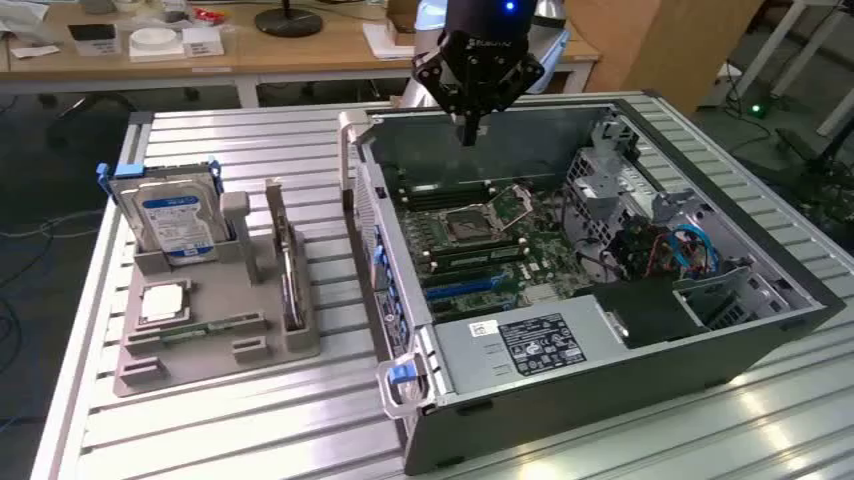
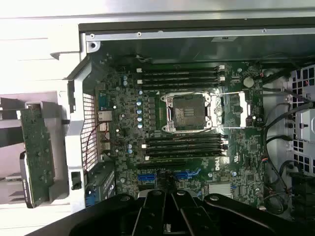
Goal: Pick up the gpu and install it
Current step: 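Reach for the gpu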
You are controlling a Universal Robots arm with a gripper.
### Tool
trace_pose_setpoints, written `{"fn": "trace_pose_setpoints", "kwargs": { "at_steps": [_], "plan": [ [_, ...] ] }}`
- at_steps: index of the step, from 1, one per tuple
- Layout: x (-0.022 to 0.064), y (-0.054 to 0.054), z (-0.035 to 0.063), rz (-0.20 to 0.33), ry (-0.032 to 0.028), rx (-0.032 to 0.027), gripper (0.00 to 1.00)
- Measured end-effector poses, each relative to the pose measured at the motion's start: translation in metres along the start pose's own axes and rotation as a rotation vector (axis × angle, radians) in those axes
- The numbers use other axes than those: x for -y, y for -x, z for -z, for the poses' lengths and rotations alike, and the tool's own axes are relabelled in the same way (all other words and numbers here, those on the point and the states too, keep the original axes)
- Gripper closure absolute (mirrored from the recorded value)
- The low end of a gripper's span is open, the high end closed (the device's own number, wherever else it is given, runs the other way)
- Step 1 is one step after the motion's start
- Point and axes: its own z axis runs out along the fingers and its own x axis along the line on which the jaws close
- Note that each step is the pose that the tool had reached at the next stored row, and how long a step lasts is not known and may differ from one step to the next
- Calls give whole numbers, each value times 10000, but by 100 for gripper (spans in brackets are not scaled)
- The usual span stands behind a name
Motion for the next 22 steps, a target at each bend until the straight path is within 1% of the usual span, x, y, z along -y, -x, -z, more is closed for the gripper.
{"fn": "trace_pose_setpoints", "kwargs": {
  "at_steps": [5,11,14,22],
  "plan": [
    [2,-24,2,-2,-2,-1,89],
    [8,-111,3,-1,0,0,89],
    [13,-171,5,0,0,0,89],
    [21,-281,7,-1,0,0,89]
  ]
}}
